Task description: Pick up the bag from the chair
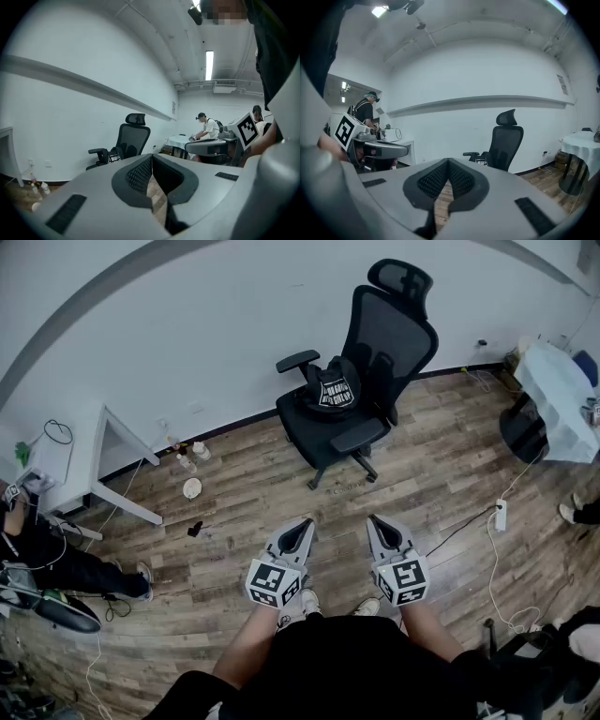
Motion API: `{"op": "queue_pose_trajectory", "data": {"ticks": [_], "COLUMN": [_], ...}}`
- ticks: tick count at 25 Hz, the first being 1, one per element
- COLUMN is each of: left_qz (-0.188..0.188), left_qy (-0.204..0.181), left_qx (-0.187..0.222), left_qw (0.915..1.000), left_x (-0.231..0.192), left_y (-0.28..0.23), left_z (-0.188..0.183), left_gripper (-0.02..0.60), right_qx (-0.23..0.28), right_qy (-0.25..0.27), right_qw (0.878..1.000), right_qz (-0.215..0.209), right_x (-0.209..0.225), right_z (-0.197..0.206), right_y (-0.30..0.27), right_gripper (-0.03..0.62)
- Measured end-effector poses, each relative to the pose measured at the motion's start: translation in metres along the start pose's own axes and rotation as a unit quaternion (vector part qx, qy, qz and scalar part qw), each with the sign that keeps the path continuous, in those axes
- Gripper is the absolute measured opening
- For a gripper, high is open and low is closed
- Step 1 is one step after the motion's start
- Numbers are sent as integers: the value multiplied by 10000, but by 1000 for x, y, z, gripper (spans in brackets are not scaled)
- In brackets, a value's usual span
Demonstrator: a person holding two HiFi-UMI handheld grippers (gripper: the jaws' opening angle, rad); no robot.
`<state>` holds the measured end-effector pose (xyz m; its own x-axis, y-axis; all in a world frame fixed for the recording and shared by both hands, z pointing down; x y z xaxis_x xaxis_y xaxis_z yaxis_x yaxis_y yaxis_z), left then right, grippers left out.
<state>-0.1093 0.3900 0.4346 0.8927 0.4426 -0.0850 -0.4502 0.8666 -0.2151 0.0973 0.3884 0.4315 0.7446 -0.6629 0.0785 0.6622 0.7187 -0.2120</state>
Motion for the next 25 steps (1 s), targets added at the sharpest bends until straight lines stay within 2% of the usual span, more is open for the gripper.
{"op": "queue_pose_trajectory", "data": {"ticks": [11,20,25], "left_qz": [157,437,495], "left_qy": [-20,-68,-38], "left_qx": [51,76,45], "left_qw": [9999,9990,9988], "left_x": [-24,-61,-80], "left_y": [-4,-8,-16], "left_z": [-3,-6,-5], "left_gripper": [22,22,22], "right_qx": [28,71,-3], "right_qy": [10,-343,-335], "right_qw": [10000,9986,9985], "right_qz": [23,399,444], "right_x": [-6,-12,-13], "right_z": [-6,-9,-11], "right_y": [-29,-55,-66], "right_gripper": [20,20,20]}}
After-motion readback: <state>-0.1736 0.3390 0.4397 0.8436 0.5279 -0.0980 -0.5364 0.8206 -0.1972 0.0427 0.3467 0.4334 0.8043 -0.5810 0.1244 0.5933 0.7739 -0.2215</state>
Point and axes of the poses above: the fingertips, and each gripper's own axes: y backward along the fingers, x to its right, z out of its underside, the point moved 7 cm from there along y, backward along the fingers, and after that the axes turned 11 degrees about -z, right-handed, at the moved point
